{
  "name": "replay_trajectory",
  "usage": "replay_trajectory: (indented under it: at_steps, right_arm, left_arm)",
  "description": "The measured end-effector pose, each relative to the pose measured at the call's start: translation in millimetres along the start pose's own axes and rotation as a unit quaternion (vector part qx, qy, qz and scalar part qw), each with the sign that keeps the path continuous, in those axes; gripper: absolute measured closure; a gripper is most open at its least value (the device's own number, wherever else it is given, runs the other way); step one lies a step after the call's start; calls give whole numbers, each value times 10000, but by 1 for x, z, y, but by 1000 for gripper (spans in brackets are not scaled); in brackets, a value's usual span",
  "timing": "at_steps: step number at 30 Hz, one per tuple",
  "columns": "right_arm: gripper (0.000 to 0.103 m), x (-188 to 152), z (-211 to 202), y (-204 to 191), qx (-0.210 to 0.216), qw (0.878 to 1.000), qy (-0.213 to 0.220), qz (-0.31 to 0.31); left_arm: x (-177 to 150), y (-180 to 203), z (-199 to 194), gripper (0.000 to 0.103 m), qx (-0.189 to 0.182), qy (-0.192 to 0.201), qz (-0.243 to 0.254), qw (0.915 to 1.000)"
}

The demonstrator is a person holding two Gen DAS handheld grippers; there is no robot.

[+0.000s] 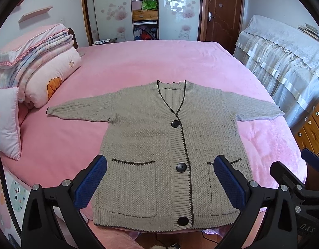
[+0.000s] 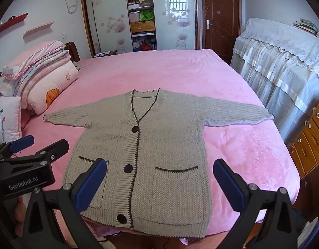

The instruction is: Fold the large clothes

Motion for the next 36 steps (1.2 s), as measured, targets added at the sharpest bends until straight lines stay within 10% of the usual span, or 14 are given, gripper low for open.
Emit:
replay_trajectory:
  at_steps: [36]
  right_arm:
    - [0,4,-6,5,215,9997,25,124]
  left_arm:
    - [-1,4,9,1,-150,35,-261,9995]
Point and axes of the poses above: each gripper's, at about its wrist camera, not at the fingertips, and z roughly the way its jaws point, y to its right, x to its top, the point moved 9 cm from there along z, roughly the way its jaws point, and after that the axes turned 9 degrees about -x, right-handed, at the moved point
